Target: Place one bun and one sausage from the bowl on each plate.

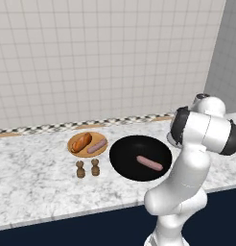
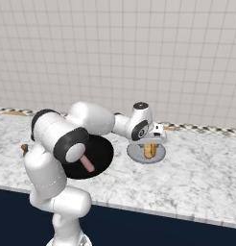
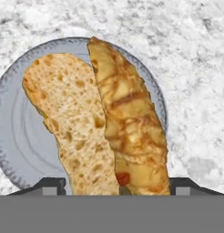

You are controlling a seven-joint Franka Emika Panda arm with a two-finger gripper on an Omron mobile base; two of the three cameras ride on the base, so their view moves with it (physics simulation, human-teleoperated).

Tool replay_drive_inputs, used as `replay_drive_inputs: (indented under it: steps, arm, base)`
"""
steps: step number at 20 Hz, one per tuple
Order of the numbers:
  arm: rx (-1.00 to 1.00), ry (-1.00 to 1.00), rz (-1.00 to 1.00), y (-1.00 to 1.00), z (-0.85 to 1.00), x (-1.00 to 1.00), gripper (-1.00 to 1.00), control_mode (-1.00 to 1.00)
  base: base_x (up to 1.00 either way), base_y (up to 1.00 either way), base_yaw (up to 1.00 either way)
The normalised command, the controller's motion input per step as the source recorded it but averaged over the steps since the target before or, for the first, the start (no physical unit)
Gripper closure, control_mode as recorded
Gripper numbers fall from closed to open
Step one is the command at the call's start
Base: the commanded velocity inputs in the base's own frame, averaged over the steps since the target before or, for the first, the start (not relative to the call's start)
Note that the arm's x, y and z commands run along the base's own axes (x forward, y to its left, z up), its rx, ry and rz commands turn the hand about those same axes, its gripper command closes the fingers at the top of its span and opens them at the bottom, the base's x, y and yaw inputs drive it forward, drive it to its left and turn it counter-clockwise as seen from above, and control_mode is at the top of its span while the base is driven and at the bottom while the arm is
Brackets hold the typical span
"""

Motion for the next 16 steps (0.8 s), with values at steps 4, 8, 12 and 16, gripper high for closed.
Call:
replay_drive_inputs:
  steps: [4,8,12,16]
  arm:
    - [0.00,0.02,0.05,-0.08,-0.54,0.23,1.00,-1.00]
    - [0.02,0.00,0.04,-0.05,-0.27,0.54,-1.00,-1.00]
    - [0.04,0.00,0.01,-0.21,-0.04,0.65,-1.00,-1.00]
    - [0.07,0.00,0.01,0.01,0.22,-0.21,-1.00,-1.00]
  base:
    - [0.00,0.00,0.00]
    - [0.00,0.00,0.00]
    - [0.00,0.00,0.00]
    - [0.00,0.00,0.00]
